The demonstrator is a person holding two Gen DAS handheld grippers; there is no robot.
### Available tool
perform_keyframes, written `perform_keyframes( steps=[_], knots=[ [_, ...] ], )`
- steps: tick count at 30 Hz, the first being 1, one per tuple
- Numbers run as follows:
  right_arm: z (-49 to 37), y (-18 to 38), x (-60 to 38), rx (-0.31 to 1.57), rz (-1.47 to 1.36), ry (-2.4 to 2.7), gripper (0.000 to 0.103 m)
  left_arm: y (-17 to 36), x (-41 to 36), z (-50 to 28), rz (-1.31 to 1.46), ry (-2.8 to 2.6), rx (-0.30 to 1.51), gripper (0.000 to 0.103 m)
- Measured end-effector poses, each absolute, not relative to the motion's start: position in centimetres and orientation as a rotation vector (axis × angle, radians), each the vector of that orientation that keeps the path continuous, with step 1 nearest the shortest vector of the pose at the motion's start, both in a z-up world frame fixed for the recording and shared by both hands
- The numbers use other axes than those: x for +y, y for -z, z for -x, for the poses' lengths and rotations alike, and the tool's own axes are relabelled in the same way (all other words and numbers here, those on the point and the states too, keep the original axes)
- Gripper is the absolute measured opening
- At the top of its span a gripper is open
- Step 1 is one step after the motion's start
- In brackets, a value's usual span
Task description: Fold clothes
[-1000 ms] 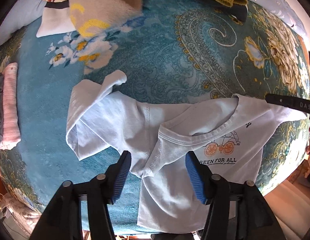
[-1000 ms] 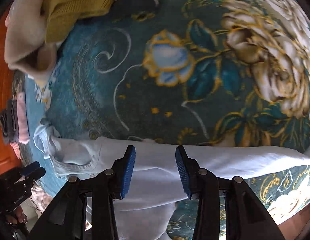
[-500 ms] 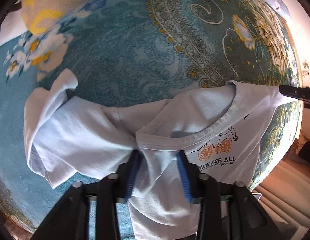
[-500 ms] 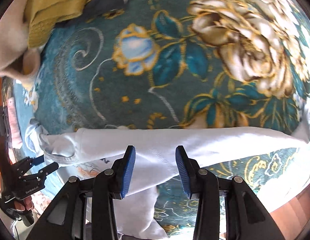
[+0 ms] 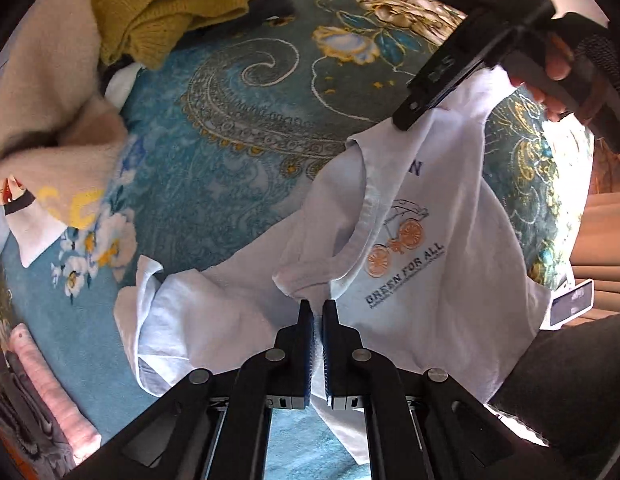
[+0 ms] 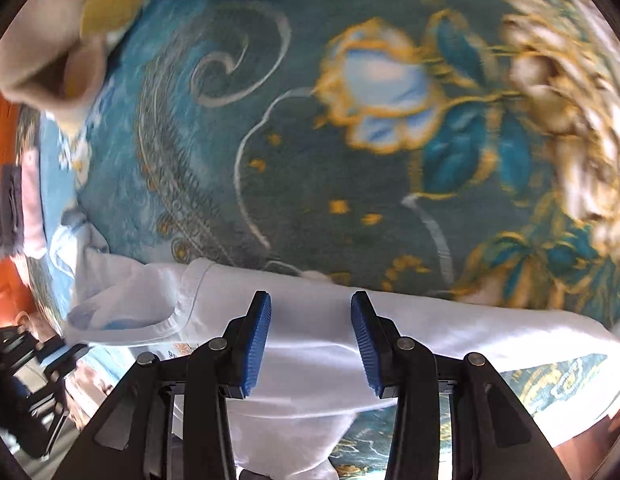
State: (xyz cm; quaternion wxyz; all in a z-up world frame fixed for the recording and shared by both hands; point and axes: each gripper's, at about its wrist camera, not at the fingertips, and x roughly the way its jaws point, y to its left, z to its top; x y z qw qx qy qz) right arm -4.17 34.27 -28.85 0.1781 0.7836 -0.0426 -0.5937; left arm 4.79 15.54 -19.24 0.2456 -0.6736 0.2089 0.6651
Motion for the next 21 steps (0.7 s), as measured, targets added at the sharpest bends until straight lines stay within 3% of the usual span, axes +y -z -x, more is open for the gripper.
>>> perform_keyframes(
  steps=[11,21],
  knots=[
    [-0.7,29.7,34.9,-0.123,-2.276,1.481,0.043,21.8,14.9,-6.6,1.994,-1.764,0.509,0.005],
    [3.4,27.7,33.5,-0.066,-2.137,1.552,0.043,22.9,14.1,-6.0,2.085,-1.759,0.485,0.005]
  ],
)
